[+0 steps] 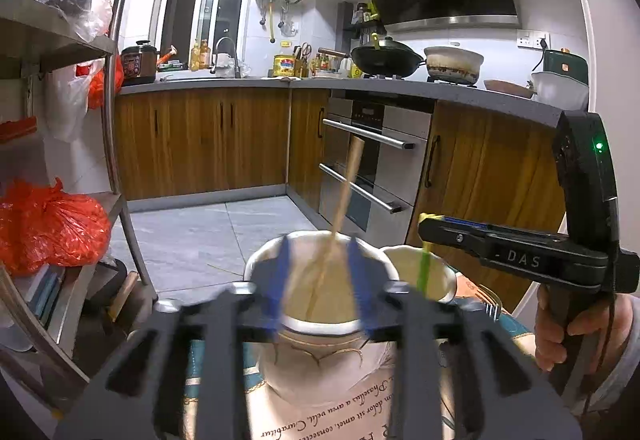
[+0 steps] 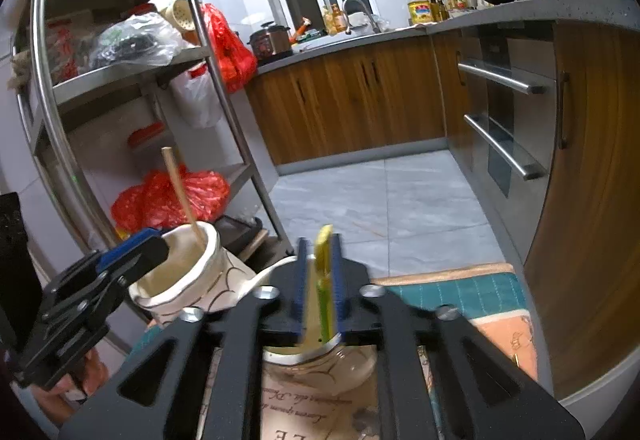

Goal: Organize utensils
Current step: 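Open both tools to release the utensils and withdraw from the vase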

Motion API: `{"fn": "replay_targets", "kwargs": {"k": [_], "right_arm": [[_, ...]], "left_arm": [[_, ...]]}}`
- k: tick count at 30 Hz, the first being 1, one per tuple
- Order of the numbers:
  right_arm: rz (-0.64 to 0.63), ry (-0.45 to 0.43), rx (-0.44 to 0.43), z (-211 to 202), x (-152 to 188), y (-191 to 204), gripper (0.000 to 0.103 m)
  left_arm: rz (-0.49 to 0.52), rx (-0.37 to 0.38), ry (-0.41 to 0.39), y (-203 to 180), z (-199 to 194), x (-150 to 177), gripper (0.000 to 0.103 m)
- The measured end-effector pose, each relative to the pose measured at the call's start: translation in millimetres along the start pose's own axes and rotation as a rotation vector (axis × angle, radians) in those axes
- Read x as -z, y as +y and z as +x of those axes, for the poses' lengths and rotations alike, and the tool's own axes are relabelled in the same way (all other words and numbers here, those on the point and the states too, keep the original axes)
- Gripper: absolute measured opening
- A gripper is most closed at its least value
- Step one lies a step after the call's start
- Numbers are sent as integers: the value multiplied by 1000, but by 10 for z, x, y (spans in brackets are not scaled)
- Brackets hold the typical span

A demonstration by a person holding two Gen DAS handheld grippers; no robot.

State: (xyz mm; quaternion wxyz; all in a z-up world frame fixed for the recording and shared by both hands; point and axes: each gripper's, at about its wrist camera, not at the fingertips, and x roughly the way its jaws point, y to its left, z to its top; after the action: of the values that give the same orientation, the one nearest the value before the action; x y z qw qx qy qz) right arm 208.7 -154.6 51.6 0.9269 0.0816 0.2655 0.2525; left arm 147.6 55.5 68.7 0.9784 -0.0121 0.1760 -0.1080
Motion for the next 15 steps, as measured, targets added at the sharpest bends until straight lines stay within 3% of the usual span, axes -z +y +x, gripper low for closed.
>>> {"fn": "replay_targets", "kwargs": {"k": [3, 4, 6, 9, 12, 15], "right_arm": [[6, -40, 1, -113, -38, -22, 50], [5, -51, 4, -164, -55, -29, 53], [2, -71, 14, -263, -96, -44, 74], [-4, -112, 21, -461, -132, -67, 95], [-23, -143, 28, -662, -145, -79, 98], [-59, -165, 71, -870, -121, -93, 98]], "left_arm": [[2, 7, -7, -21, -87, -41, 44], [2, 7, -10, -23, -123, -53, 50], [0, 0, -18, -29, -192, -78, 63], [-6, -8, -32, -35, -305, -130, 82], [-22, -11, -48, -29, -429, -154, 98], [-12, -17, -55, -57, -545, -169, 98]]}}
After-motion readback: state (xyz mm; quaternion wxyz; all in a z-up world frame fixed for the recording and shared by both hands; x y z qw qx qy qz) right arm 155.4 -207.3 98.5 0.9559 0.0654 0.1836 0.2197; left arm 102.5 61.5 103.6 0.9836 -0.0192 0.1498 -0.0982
